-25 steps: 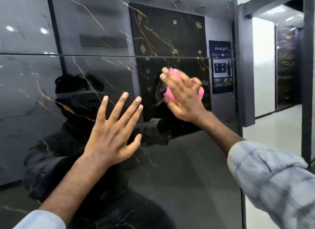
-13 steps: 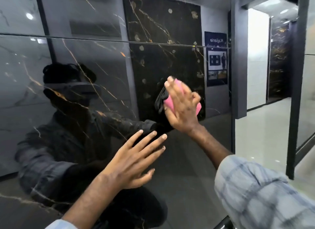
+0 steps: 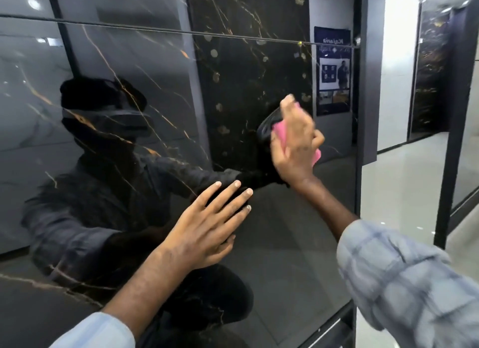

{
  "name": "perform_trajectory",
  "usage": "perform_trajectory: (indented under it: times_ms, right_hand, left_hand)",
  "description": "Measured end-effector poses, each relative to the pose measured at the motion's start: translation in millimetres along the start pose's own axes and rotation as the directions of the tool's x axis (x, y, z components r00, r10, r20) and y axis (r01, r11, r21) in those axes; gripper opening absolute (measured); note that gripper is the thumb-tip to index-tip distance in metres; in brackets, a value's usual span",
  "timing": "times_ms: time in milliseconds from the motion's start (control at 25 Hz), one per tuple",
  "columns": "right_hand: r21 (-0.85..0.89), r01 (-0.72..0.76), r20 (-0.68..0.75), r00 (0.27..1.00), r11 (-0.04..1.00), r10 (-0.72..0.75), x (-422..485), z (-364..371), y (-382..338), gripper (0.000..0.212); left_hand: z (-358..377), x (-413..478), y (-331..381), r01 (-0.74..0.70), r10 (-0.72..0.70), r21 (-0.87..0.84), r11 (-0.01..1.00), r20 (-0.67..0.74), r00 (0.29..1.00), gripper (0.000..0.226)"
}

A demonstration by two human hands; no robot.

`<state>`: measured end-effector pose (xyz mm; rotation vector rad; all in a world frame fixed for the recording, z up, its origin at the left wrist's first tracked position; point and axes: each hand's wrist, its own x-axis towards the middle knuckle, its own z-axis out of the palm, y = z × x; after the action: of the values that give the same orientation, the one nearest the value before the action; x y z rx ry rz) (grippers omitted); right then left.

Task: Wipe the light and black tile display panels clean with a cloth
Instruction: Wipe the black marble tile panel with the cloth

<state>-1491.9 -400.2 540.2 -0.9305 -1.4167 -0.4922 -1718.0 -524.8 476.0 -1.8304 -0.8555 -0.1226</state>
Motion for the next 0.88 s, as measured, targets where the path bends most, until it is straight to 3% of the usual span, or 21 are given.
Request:
perform_trajectory:
  times_ms: [80, 120, 200, 320, 400, 480, 560, 600, 760, 880]
  right_hand:
    - [0.032, -0.265, -0.066, 0.961, 0.964, 0.267, 26.1, 0.0, 6.1, 0.07]
    - [0.026, -0.309, -0.092, 0.946, 0.951, 0.31, 17.6, 2.7, 4.3, 0.07]
    - [0.008, -0.26, -0.069, 0.963, 0.966, 0.26, -39.6, 11.2, -0.8, 0.07]
    - [-0.074, -0.019, 0.051, 0.998, 0.997, 0.022, -142.0, 11.6, 3.0, 0.071]
    - [-0.071, 0.108, 0.091, 0.991, 0.992, -0.102, -128.4, 10.1, 30.7, 0.07]
    - [-0.031, -0.117, 0.027, 0.993, 0.993, 0.118, -83.2, 7.3, 45.2, 0.07]
    - [-0.011, -0.374, -0.065, 0.926, 0.927, 0.372, -57.0, 11.0, 46.5, 0.068]
    - [-0.009, -0.432, -0.097, 0.898, 0.902, 0.43, -65.7, 14.6, 41.0, 0.067]
    - [0.037, -0.355, 0.033, 0.935, 0.934, 0.354, -205.2, 23.7, 13.3, 0.069]
    - [0.042, -0.272, 0.094, 0.959, 0.961, 0.268, -249.1, 23.8, 30.2, 0.071]
  left_hand:
    - [6.9, -7.8, 16.6, -0.069, 0.071, -0.079, 0.994, 0.022, 0.997, 0.068]
    - [13.7, -14.2, 28.2, -0.144, 0.148, -0.098, 0.985, 0.041, 0.988, 0.07]
    - [26.0, -26.0, 43.6, -0.254, 0.26, -0.071, 0.965, 0.095, 0.961, 0.074]
    - [33.8, -31.0, 44.8, -0.252, 0.251, -0.001, 0.968, 0.113, 0.961, 0.075]
    - [34.2, -31.7, 47.5, -0.247, 0.244, 0.013, 0.969, 0.116, 0.963, 0.073]
    - [34.7, -32.4, 48.6, -0.234, 0.231, 0.009, 0.972, 0.124, 0.965, 0.072]
    - [34.1, -30.6, 47.6, -0.215, 0.214, -0.004, 0.977, 0.108, 0.971, 0.07]
    - [33.3, -29.2, 48.8, -0.198, 0.198, -0.02, 0.98, 0.093, 0.976, 0.069]
    - [45.3, -38.1, 93.7, -0.229, 0.249, -0.184, 0.956, 0.092, 0.964, 0.069]
    - [67.0, -62.2, 126.6, -0.327, 0.35, -0.148, 0.933, 0.179, 0.919, 0.072]
